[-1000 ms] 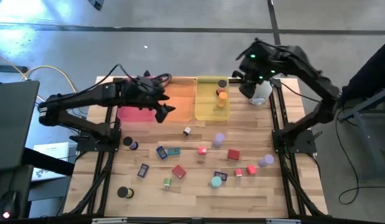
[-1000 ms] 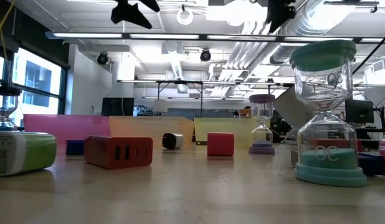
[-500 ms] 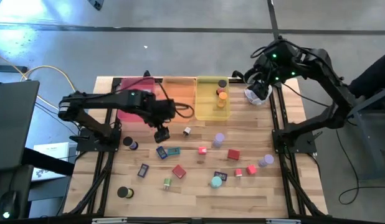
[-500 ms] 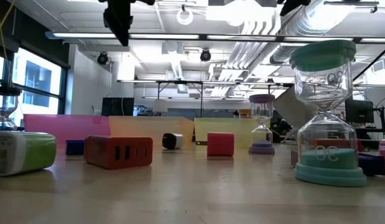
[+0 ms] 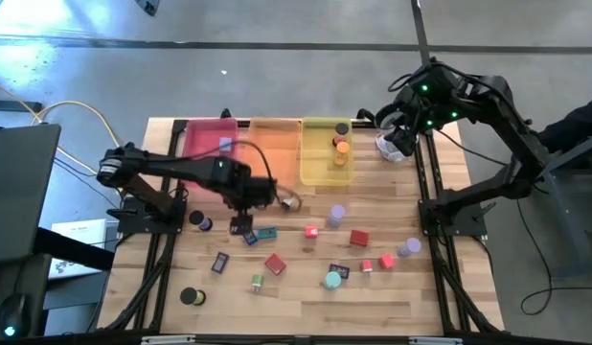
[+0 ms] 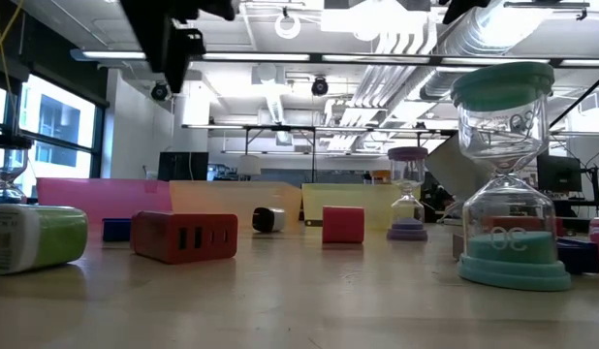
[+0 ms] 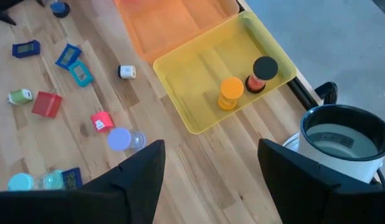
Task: Pick & Place Office items
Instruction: Put the blue digital clock into the orange bin, then put the white black charger adapter into the red bin
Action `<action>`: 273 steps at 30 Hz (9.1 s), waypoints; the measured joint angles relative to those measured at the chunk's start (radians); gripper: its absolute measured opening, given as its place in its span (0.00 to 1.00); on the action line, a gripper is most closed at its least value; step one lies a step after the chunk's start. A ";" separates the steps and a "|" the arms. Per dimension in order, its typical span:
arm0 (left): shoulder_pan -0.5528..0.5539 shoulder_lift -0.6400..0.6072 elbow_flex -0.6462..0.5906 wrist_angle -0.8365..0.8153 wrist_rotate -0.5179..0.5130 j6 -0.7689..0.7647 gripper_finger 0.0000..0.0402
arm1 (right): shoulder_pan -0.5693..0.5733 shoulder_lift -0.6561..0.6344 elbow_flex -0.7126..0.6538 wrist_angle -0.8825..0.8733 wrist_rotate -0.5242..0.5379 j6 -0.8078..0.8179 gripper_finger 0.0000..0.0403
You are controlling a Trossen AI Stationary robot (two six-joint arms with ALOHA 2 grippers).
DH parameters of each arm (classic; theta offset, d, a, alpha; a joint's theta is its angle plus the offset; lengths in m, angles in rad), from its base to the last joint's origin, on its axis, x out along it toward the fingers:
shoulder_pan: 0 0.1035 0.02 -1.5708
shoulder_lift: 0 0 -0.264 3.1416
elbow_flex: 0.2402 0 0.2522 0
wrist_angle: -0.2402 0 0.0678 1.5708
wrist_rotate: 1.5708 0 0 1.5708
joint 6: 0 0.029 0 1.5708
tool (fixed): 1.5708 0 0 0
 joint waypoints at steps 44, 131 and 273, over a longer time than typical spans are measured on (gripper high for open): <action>-0.119 -0.001 -0.341 0.348 -0.168 0.420 0.70 | 0.000 0.000 0.000 0.000 0.001 0.051 0.61; 0.463 -0.124 -0.096 0.341 -0.176 -0.652 0.34 | 0.000 -0.002 0.000 0.026 0.000 -0.017 0.61; 0.224 0.552 0.067 0.462 -0.005 -0.754 0.55 | -0.001 0.074 0.000 0.103 0.023 -0.089 0.61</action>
